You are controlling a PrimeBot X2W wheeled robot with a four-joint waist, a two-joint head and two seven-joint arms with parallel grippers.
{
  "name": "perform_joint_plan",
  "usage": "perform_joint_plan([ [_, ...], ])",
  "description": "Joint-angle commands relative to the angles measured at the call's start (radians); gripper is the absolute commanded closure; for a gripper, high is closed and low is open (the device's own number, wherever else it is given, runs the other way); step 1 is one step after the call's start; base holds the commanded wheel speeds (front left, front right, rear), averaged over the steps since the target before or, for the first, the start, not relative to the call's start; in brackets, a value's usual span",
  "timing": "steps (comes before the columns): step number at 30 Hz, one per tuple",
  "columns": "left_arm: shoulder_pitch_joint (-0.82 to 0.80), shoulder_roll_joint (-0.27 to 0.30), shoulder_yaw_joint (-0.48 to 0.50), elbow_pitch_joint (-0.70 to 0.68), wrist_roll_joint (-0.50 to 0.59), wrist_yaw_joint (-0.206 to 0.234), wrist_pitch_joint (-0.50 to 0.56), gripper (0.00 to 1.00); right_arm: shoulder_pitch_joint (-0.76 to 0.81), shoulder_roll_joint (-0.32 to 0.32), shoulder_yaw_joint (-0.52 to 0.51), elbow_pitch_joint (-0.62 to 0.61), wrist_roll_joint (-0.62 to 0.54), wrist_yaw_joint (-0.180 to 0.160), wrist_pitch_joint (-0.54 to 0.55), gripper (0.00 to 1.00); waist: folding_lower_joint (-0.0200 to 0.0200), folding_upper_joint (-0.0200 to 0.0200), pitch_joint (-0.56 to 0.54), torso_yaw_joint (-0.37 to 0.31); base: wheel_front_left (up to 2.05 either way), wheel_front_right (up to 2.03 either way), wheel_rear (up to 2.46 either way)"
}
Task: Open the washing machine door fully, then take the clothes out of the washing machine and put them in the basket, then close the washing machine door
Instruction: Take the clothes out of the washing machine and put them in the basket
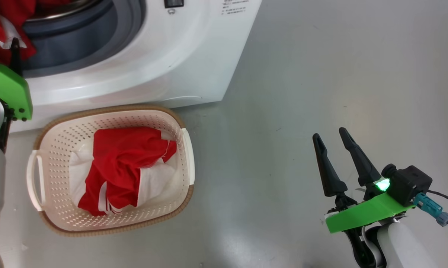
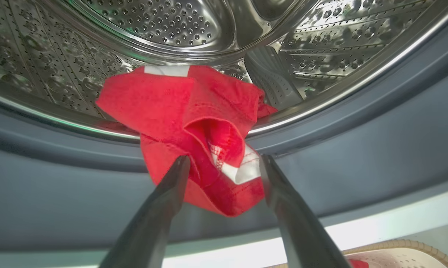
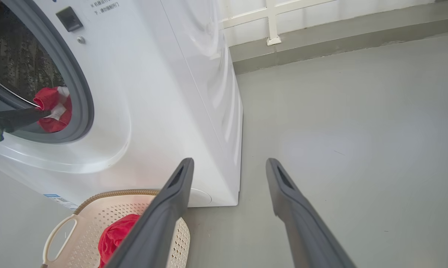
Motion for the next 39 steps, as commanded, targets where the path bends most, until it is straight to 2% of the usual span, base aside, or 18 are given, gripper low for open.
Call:
perform_joint_plan([
  [1, -0.020, 0.062, 0.005, -0.009, -0.008, 0.008, -0.003, 0.00, -0.013, 0.001, 0.028, -0.026, 0.011, 0.006, -0.006, 0.00, 0.0000, -0.0001, 0.012, -0.011, 0.00, 0.00, 0.00],
  [11, -0.034, 0.091, -0.010, 0.005, -0.015, 0.015, -0.009, 0.00, -0.018, 0.001, 0.041, -0.037, 0.023, 0.006, -0.006, 0.00, 0.0000, -0.0001, 0.033, -0.037, 0.00, 0.00, 0.00],
  [12, -0.035, 0.093, -0.011, 0.006, -0.017, 0.015, -0.012, 0.18, -0.018, 0.001, 0.042, -0.037, 0.024, 0.006, -0.006, 0.00, 0.0000, -0.0001, 0.034, -0.039, 0.00, 0.00, 0.00],
  [13, -0.034, 0.095, -0.012, 0.006, -0.018, 0.014, -0.014, 0.44, -0.017, 0.001, 0.041, -0.038, 0.025, 0.006, -0.006, 0.00, 0.0000, -0.0001, 0.034, -0.041, 0.00, 0.00, 0.00],
  [17, -0.032, 0.099, -0.015, 0.008, -0.026, 0.011, -0.025, 0.98, -0.014, 0.001, 0.038, -0.039, 0.026, 0.006, -0.006, 0.00, 0.0000, -0.0001, 0.033, -0.042, 0.00, 0.00, 0.00],
  [22, -0.028, 0.092, -0.015, 0.009, -0.040, 0.005, -0.044, 1.00, -0.013, 0.001, 0.033, -0.036, 0.024, 0.006, -0.006, 0.00, 0.0000, -0.0001, 0.026, -0.036, 0.00, 0.00, 0.00],
  [29, 0.011, 0.052, 0.026, -0.035, -0.112, -0.016, -0.068, 1.00, -0.010, 0.001, 0.022, -0.024, 0.017, 0.006, -0.006, 0.00, 0.0000, -0.0001, -0.011, -0.008, 0.00, 0.00, 0.00],
  [39, 0.224, 0.002, 0.099, -0.385, -0.210, -0.034, -0.070, 1.00, 0.022, 0.001, 0.002, -0.004, -0.008, 0.006, -0.006, 0.00, 0.0000, -0.0001, -0.095, 0.044, 0.00, 0.00, 0.00],
])
